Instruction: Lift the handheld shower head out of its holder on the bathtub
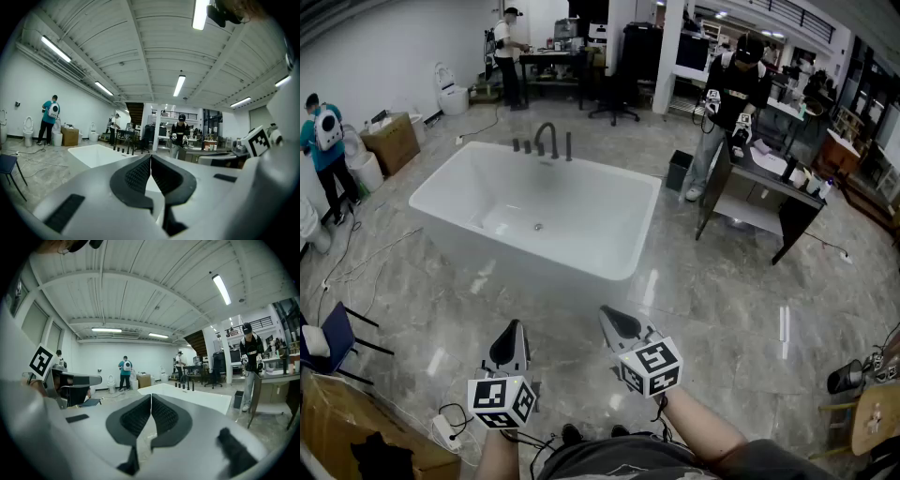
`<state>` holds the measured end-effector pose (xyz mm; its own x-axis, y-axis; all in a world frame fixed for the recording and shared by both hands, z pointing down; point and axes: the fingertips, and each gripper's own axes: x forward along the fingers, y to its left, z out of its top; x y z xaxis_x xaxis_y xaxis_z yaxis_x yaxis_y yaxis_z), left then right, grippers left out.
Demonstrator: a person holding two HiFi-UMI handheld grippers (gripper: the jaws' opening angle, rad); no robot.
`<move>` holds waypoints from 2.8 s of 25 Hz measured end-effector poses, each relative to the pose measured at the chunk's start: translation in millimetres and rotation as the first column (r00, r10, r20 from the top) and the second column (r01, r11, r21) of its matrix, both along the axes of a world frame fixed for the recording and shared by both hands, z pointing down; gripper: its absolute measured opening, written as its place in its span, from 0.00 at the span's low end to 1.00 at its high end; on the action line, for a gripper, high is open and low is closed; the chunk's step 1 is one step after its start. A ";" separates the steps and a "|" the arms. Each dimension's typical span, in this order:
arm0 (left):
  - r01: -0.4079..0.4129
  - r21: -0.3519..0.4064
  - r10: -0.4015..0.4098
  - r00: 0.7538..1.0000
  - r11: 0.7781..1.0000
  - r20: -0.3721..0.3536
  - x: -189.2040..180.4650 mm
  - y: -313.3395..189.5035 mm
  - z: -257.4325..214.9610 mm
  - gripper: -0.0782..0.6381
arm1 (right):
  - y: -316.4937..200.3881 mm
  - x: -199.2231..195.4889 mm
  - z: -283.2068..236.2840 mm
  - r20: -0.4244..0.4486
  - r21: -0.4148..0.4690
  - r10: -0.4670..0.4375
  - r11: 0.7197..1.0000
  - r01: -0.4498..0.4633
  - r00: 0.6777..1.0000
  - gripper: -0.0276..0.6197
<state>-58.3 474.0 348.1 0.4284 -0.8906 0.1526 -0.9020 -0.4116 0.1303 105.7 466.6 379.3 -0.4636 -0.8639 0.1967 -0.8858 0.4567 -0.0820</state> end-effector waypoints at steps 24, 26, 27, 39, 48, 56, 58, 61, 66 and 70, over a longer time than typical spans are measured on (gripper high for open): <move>-0.061 -0.073 0.060 0.998 0.995 -0.025 -35.5 -2.1 31.3 0.13 | -2.6 -32.6 7.2 0.005 -0.006 0.030 1.000 -0.030 1.000 0.09; -0.072 -0.071 0.071 0.997 0.995 -0.024 -39.5 -3.7 32.0 0.13 | -5.3 -36.2 5.7 0.021 0.002 0.040 0.999 -0.040 0.999 0.09; -0.079 -0.070 0.077 0.997 0.994 -0.023 -41.7 -4.3 32.3 0.13 | -6.8 -38.6 6.1 0.027 0.002 0.043 0.999 -0.043 0.999 0.09; -0.104 -0.048 0.103 0.994 0.993 -0.040 -81.7 -16.8 27.4 0.13 | -18.9 -57.1 13.8 0.091 -0.023 0.146 0.989 -0.145 0.985 0.09; -0.094 -0.059 0.091 0.994 0.994 -0.055 -94.1 -27.4 35.5 0.13 | -33.9 -56.0 21.6 0.094 -0.038 0.167 0.986 -0.164 0.982 0.09; -0.055 -0.086 0.053 0.998 0.995 -0.027 -101.1 -72.1 51.2 0.13 | -91.3 -57.0 44.7 0.105 -0.065 0.145 0.988 -0.138 0.984 0.09; -0.053 -0.089 0.051 0.998 0.995 -0.023 -99.3 -91.2 51.2 0.13 | -112.0 -56.6 44.8 0.102 -0.063 0.137 0.989 -0.131 0.985 0.09; -0.061 -0.090 0.060 0.998 0.994 -0.015 -92.3 -121.6 51.2 0.13 | -144.2 -54.8 48.2 0.100 -0.066 0.130 0.990 -0.124 0.987 0.09; -0.052 -0.107 0.052 0.999 0.993 -0.008 -84.3 -171.8 59.9 0.13 | -195.5 -48.8 63.0 0.109 -0.096 0.124 0.989 -0.114 0.986 0.09; -0.040 -0.128 0.038 0.999 0.991 -0.013 -78.5 -212.6 64.6 0.13 | -241.0 -40.6 65.3 0.124 -0.108 0.126 0.988 -0.113 0.984 0.09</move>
